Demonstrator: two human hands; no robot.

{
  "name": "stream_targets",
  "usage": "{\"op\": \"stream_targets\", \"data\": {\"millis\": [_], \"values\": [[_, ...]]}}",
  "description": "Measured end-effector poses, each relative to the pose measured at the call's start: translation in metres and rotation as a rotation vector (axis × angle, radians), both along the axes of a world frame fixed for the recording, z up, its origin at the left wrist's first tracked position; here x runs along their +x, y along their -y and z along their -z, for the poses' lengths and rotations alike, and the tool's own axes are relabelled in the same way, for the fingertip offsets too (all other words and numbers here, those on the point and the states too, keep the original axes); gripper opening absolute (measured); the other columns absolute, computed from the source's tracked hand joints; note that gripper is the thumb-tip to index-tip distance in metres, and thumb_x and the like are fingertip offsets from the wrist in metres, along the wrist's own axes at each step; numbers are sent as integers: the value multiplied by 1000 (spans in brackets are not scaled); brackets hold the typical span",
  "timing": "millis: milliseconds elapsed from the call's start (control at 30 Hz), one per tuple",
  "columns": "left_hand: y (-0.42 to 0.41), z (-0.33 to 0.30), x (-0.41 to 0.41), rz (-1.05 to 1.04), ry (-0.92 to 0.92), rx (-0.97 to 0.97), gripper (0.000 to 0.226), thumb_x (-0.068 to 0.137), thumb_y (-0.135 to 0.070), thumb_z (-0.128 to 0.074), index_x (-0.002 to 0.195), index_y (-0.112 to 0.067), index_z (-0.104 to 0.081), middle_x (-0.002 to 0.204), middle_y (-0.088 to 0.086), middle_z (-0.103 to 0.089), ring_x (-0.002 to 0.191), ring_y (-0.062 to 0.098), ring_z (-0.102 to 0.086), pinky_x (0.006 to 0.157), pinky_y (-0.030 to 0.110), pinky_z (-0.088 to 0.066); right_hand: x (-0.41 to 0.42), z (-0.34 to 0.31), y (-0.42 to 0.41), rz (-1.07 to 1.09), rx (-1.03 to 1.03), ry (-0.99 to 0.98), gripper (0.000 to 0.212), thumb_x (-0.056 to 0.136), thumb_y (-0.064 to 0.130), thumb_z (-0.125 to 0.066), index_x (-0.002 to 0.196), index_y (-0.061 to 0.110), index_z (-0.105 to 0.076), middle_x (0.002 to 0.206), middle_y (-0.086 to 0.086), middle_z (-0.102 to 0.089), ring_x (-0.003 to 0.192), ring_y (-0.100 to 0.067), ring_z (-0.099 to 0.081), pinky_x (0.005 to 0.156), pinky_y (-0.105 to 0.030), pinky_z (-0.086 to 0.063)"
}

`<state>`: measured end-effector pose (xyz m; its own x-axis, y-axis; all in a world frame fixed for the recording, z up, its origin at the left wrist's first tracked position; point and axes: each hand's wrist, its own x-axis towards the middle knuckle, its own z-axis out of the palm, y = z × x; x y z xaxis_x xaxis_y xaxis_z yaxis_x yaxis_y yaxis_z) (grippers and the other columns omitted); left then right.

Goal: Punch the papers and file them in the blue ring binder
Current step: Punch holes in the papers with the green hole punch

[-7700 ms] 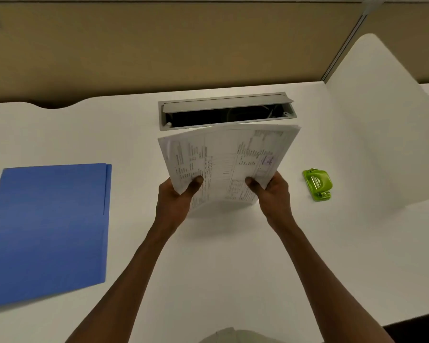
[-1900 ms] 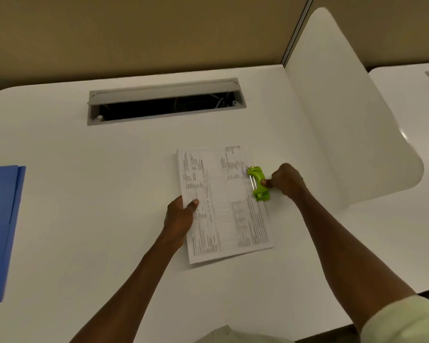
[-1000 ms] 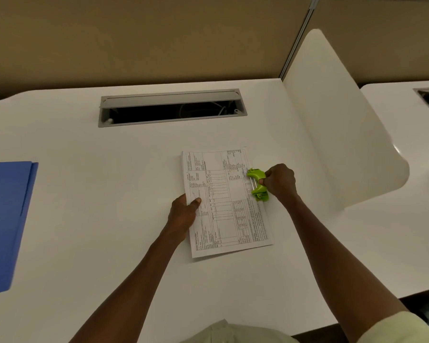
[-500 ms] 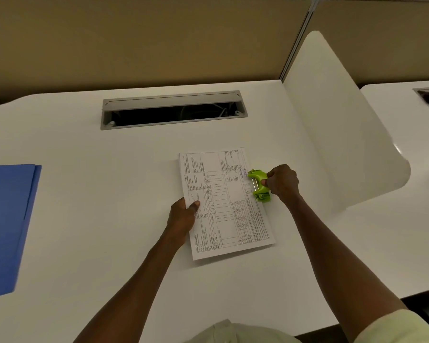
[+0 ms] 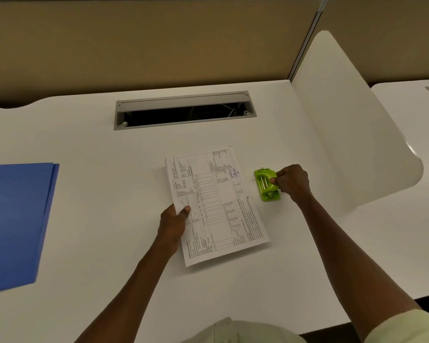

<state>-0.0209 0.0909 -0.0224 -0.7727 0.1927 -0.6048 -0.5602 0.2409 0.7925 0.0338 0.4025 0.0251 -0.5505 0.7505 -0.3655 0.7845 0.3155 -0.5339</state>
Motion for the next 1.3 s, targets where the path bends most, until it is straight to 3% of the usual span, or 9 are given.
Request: {"op": "stream_targets", "data": {"millis": [133,233,400,533,633,833,1000,1100,1300], "values": [[19,-2,-3,-19,-26,-17,25,96,-20,-54,120,-21,-61,112,1,-71,94,22,-71,86,49,-56,5,-3,13,4,104,-3,37,77,25,-77,107,6,-69,106,-13,-70,103,-32,-63,84,-34,-46],[34,-3,-8,-12,-37,-23,26,96,-21,-55,121,-20,-61,113,1,-71,96,22,-70,87,48,-56,9,-10,47,-85,359,-214,39,82,24,-70,117,8,-62,116,-12,-63,113,-31,-55,89,-35,-42],[59,-10,-26,49,-99,-41,26,96,-21,-55,121,-22,-62,114,-2,-70,97,19,-70,88,45,-56,-22,-19,117,-651,563,-397,61,73,18,-79,129,13,-55,143,-10,-47,133,-27,-41,104,-40,-42],[73,-19,-43,122,-152,-101,25,96,-28,-54,119,-24,-62,108,-4,-72,89,17,-72,81,44,-58,-54,-16,176,-1017,618,-361,75,73,14,-77,140,15,-43,155,-10,-33,143,-27,-30,114,-43,-32],[81,-25,-51,128,-175,-135,23,97,-31,-52,116,-26,-62,102,-5,-72,84,16,-72,71,36,-59,-74,-7,211,-1140,607,-298,85,72,11,-79,145,15,-36,158,-11,-23,146,-29,-22,115,-47,-30],[104,-26,-62,97,-204,-179,23,97,-29,-51,117,-22,-61,103,-3,-71,81,13,-69,59,24,-50,-87,7,245,-997,506,-183,95,71,22,-81,149,15,-27,160,-14,-13,147,-34,-16,114,-52,-28],[127,-18,-72,95,-222,-222,27,97,-23,-53,120,-13,-62,114,2,-69,92,19,-66,72,28,-52,-73,24,244,-918,390,-21,71,80,28,-74,141,11,-41,159,-13,-21,145,-33,-22,111,-51,-31],[145,-12,-78,117,-232,-241,27,95,-22,-56,118,-11,-64,116,3,-69,94,19,-66,65,21,-49,-71,30,254,-876,312,29,67,83,28,-71,142,16,-41,159,-6,-23,145,-26,-22,113,-48,-28],[171,-8,-81,30,-362,-327,34,85,-13,-70,117,-5,-61,107,8,-70,92,21,-67,88,36,-55,-69,29,260,-807,308,25,65,82,26,-71,141,19,-44,158,-2,-26,145,-21,-24,112,-46,-29]]}}
